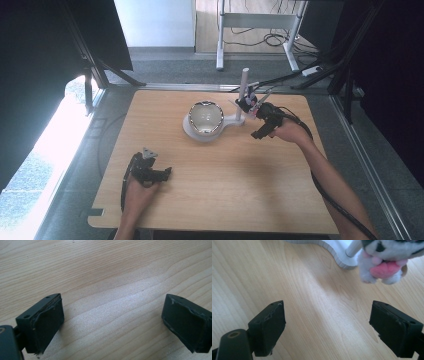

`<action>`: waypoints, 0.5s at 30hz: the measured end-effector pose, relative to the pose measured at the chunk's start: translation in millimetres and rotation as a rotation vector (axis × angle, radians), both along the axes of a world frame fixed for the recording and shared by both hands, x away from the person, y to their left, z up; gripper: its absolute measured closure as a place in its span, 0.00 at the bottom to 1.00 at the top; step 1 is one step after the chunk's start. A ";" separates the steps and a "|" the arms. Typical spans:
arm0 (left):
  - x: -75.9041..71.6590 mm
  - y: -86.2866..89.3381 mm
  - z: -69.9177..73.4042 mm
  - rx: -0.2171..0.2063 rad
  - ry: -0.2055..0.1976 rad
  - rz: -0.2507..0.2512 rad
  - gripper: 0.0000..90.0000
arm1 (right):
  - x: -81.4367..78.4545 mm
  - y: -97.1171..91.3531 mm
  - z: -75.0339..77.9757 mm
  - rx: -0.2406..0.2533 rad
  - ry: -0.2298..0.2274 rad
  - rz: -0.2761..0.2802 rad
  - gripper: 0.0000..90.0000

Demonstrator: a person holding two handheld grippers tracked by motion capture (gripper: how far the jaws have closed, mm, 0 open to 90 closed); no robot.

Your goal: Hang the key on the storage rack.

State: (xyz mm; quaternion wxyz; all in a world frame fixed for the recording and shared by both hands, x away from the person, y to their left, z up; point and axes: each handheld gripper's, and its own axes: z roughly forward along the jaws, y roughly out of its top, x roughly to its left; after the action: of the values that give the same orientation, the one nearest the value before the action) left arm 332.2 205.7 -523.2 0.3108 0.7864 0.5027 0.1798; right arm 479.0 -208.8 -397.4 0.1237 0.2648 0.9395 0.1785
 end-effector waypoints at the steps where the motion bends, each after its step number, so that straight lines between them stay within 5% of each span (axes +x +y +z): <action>1: 0.0 0.0 0.0 -0.001 0.000 0.000 0.05 | -2.4 0.3 0.2 0.003 -0.002 0.007 0.15; 15: 0.0 0.1 0.1 0.001 0.001 -0.001 0.05 | -34.7 -1.7 -5.4 0.038 -0.018 0.038 0.15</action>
State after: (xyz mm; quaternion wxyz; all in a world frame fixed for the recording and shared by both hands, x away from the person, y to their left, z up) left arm 332.2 205.8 -523.1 0.3102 0.7868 0.5024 0.1796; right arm 444.3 -210.5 -402.9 0.1235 0.2477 0.9397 0.2007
